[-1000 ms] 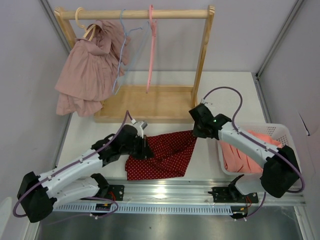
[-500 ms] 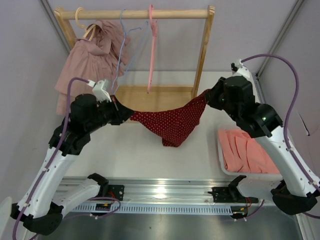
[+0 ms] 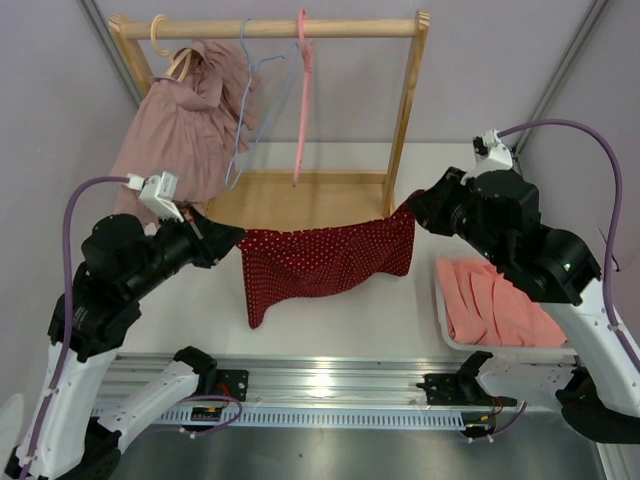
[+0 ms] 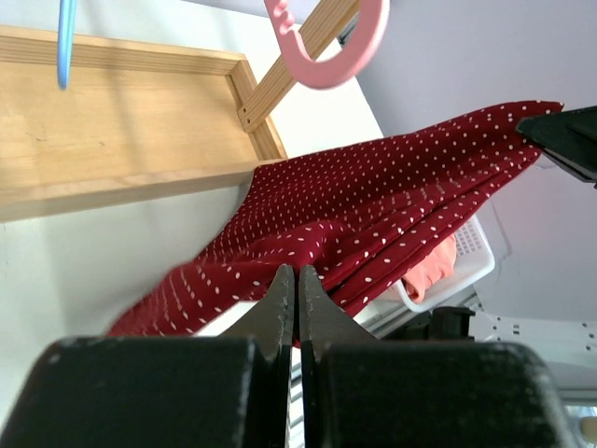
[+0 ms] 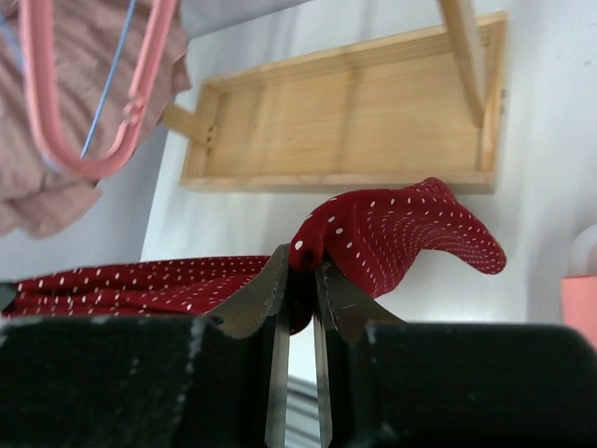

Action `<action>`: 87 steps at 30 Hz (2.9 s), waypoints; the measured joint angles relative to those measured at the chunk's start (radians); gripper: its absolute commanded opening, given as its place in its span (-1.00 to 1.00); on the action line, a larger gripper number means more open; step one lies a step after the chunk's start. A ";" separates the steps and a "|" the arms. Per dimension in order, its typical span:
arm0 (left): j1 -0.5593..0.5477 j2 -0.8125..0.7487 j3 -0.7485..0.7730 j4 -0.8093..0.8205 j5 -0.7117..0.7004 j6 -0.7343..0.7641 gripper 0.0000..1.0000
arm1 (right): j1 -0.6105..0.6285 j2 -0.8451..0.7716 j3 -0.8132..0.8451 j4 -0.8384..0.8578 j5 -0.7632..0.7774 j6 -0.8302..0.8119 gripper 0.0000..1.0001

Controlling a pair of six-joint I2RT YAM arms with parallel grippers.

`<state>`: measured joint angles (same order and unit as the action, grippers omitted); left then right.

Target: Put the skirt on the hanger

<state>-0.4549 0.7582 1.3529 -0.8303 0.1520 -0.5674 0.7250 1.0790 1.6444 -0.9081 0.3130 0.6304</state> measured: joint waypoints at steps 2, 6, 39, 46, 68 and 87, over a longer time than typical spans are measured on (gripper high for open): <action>0.000 -0.023 0.013 -0.026 0.000 -0.002 -1.00 | 0.049 -0.017 0.003 -0.017 0.004 0.000 -1.00; 0.000 -0.058 0.057 -0.066 -0.002 -0.008 -1.00 | 0.159 -0.029 0.030 -0.052 0.033 0.002 -1.00; 0.230 0.353 -0.174 0.262 -0.043 0.019 -1.00 | -0.180 0.351 -0.212 0.281 -0.223 -0.087 -1.00; 0.264 0.387 -0.208 0.301 -0.008 0.037 -1.00 | -0.184 0.351 -0.260 0.330 -0.233 -0.085 -1.00; 0.222 -0.281 -0.180 0.262 0.489 0.147 -1.00 | 0.179 -0.319 -0.201 0.253 -0.250 -0.162 -1.00; 0.238 0.082 -0.294 0.239 0.266 0.061 -1.00 | -0.107 0.146 -0.193 0.203 -0.385 -0.153 -1.00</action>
<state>-0.2173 0.8402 1.0584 -0.5915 0.4179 -0.5068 0.6178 1.2247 1.4509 -0.7048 -0.0715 0.4774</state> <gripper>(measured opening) 0.008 0.162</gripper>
